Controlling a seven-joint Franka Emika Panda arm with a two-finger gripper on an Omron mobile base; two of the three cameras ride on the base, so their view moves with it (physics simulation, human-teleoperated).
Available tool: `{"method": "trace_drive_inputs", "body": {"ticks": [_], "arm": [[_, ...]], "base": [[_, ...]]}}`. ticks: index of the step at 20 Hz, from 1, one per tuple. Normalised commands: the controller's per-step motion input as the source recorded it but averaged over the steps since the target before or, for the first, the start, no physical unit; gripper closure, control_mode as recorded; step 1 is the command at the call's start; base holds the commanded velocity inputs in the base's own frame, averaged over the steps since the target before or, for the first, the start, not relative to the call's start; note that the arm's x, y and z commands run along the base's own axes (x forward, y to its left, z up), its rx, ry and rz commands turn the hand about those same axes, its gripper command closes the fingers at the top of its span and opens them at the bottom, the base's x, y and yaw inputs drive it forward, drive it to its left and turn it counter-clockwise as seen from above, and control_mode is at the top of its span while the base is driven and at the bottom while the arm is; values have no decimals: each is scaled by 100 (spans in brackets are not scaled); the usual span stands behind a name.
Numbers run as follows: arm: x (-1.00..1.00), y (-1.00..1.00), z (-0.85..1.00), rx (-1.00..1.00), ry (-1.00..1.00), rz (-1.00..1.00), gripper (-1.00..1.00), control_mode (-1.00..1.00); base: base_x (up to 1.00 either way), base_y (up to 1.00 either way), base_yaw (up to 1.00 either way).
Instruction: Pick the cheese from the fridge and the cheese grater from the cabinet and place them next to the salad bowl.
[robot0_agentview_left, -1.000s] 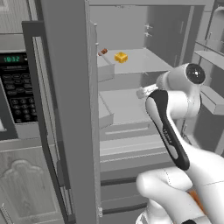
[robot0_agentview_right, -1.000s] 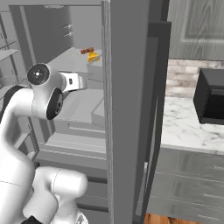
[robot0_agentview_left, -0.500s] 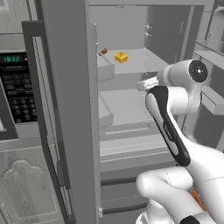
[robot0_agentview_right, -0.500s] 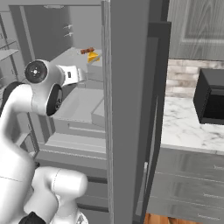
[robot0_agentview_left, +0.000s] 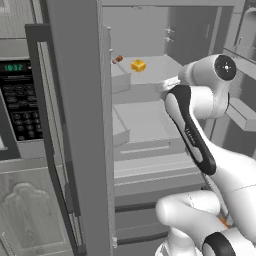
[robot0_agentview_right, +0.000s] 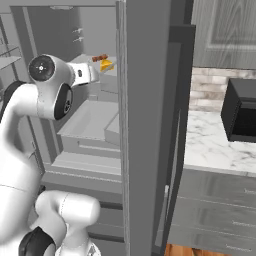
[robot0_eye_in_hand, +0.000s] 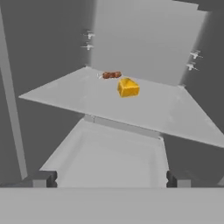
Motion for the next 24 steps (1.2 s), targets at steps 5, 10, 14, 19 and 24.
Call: {"method": "trace_drive_inputs", "body": {"ticks": [5,10,14,19,24], "arm": [[39,3,0,0,-6,0,-100,-100],[37,6,9,0,-4,0,-100,-100],[22,6,27,0,6,0,-100,-100],[34,8,2,-2,1,0,-100,-100],[36,1,0,0,0,0,-100,-100]], "base": [[0,0,0],[0,0,0],[0,0,0],[0,0,0],[0,0,0]]}}
